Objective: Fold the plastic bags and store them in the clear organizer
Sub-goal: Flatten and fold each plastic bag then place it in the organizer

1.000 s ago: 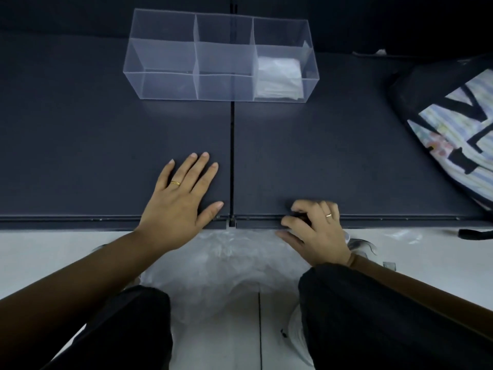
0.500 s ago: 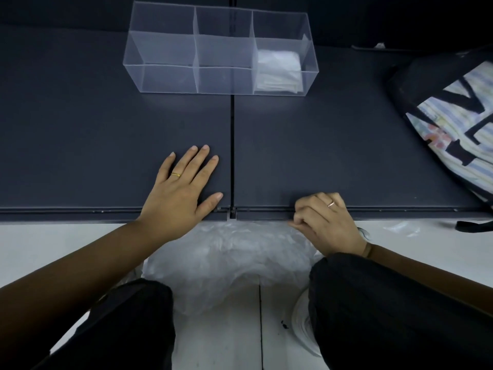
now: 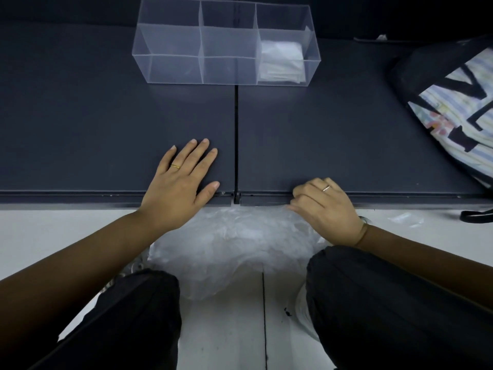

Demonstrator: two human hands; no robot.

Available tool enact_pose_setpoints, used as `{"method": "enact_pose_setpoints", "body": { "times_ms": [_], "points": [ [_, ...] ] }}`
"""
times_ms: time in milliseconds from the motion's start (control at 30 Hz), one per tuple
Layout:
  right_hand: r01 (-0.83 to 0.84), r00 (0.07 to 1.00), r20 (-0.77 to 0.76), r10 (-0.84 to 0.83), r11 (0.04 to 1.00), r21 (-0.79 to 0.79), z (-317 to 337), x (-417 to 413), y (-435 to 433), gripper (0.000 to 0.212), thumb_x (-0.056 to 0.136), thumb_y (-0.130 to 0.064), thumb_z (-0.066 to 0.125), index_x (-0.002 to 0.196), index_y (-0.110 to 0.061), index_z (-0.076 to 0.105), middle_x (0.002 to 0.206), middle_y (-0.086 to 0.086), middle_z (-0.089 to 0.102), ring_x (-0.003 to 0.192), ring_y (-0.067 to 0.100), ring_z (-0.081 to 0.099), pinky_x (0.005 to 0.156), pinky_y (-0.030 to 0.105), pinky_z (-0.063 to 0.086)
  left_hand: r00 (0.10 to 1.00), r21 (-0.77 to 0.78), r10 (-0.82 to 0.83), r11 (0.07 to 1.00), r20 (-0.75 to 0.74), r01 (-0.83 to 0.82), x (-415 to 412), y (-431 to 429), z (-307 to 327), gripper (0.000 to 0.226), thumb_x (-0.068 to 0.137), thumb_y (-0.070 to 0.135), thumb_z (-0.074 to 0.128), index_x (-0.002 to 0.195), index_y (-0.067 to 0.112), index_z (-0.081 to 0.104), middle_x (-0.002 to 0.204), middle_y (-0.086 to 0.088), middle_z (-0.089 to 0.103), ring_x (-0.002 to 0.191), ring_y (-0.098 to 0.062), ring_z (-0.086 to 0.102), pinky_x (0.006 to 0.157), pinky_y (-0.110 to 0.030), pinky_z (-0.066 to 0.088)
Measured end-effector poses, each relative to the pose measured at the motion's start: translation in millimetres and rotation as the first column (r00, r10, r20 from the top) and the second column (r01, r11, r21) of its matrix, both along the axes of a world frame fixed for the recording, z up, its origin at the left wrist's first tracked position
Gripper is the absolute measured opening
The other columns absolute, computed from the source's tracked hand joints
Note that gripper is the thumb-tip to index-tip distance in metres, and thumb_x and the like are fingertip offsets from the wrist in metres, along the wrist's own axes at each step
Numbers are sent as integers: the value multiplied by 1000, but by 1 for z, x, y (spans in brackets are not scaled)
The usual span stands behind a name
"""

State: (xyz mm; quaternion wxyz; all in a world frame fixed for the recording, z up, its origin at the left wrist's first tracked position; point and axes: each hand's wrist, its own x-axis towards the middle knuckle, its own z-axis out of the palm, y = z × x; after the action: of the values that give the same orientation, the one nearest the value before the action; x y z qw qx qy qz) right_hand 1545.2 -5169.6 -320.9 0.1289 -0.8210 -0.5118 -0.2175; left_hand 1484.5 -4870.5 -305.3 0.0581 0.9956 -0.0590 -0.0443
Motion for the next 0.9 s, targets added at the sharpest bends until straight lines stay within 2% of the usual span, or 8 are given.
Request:
{"method": "enact_pose_setpoints", "body": {
  "times_ms": [100,233,400,533,600,667,800,900],
  "points": [
    [15,996,-82,-19,999,-53,16,-3,5,25,91,-15,59,69,-6,64,78,7,66,64,25,59,67,31,38,1000,-62,17,998,13,-16,0,-2,3,68,98,58,14,151,17,22,160,-3,16,148,-19,8,120,-42,3],
    [205,881,-422,-215,976,-70,49,-7,22,18,85,-12,69,72,-6,58,75,3,62,63,24,58,69,33,45,998,-423,2,906,-64,-29,-2,-16,16,70,92,67,31,146,23,37,156,7,24,145,-5,8,118,-29,-1],
    [364,593,-783,-191,930,49,88,-3,23,25,91,-39,56,78,-17,56,63,-8,57,57,13,55,56,22,45,958,-402,-238,871,162,284,-11,-52,22,50,83,61,49,110,23,68,105,8,62,100,-7,50,84,-19,34],
    [231,17,-922,-386,899,-372,49,-43,13,71,64,-81,45,105,-26,62,97,-15,66,89,11,65,73,21,53,990,-399,-113,907,82,136,-51,-50,-9,51,87,59,44,107,20,70,83,7,66,72,-13,62,63,-19,44],
    [183,-391,-804,-449,818,-546,24,-46,6,109,54,-83,55,138,-17,40,130,-7,51,114,16,57,99,33,47,980,-363,61,923,-191,-128,-62,-37,-28,68,83,72,37,127,23,57,105,7,63,95,-15,61,78,-25,46],
    [362,-706,-695,-136,774,-519,5,-35,7,103,54,-68,73,138,-17,42,135,0,49,118,20,55,106,41,41,911,-195,191,941,-366,-276,-64,-24,-45,83,79,74,43,143,22,35,140,1,47,128,-19,45,104,-34,37],
    [647,-652,-714,255,678,-349,-22,-25,32,12,66,-22,80,72,-16,71,79,3,65,73,15,60,69,25,55,824,-118,198,946,-531,-304,-65,-18,-60,107,76,61,66,152,20,5,152,-7,34,132,-24,43,104,-38,39],
    [534,-574,-819,3,759,-372,-19,-30,38,32,83,-21,73,52,-16,65,54,1,56,50,11,53,51,22,49,793,-36,220,956,-568,-291,-64,-15,-62,77,84,52,64,144,19,31,122,-5,62,104,-20,61,85,-32,49]
  ]
}}
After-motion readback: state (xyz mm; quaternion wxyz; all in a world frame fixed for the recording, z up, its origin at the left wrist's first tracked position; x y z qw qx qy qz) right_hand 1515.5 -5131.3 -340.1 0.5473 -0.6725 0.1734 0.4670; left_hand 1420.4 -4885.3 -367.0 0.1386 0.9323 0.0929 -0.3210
